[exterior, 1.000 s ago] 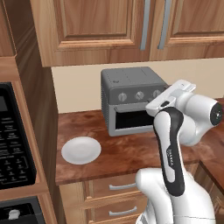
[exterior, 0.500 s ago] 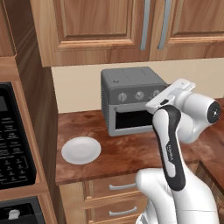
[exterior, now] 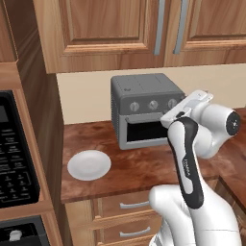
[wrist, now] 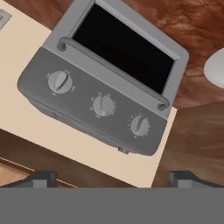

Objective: Pull the toaster oven rack outwards. Pick up the baguette from the plate and place it on the toaster oven rack. Close the toaster oven door fully and set the temperature to the lowest setting.

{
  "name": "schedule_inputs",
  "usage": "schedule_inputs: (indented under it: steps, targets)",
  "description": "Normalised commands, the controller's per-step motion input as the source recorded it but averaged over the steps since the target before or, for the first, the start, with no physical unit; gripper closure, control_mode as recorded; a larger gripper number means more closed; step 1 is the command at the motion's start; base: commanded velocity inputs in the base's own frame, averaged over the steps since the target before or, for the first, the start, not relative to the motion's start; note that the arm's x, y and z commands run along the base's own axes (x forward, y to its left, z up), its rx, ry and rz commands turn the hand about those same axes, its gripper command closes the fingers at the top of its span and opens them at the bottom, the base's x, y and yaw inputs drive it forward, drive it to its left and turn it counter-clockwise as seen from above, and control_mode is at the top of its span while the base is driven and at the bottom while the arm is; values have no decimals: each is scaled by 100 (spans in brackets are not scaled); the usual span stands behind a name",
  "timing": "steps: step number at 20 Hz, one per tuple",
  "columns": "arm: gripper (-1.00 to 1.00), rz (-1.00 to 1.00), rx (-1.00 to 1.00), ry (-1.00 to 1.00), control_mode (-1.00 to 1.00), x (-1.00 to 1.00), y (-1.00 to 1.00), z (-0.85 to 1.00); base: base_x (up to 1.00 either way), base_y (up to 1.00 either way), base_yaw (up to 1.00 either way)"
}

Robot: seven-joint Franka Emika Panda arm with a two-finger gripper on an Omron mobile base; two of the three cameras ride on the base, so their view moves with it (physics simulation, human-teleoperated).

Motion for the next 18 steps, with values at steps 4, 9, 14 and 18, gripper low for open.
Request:
schedule_inputs:
  steps: [4, 9, 14, 18]
  targets:
    - [-100, -2, 0, 4, -100, 16, 0, -13, 0, 0, 0]
    - [-100, -7, 0, 0, -100, 39, 2, 0, 0, 0, 0]
    - [-100, -7, 0, 1, -100, 35, 1, -7, 0, 0, 0]
    - [-100, -1, 0, 6, -100, 11, 0, -15, 0, 0, 0]
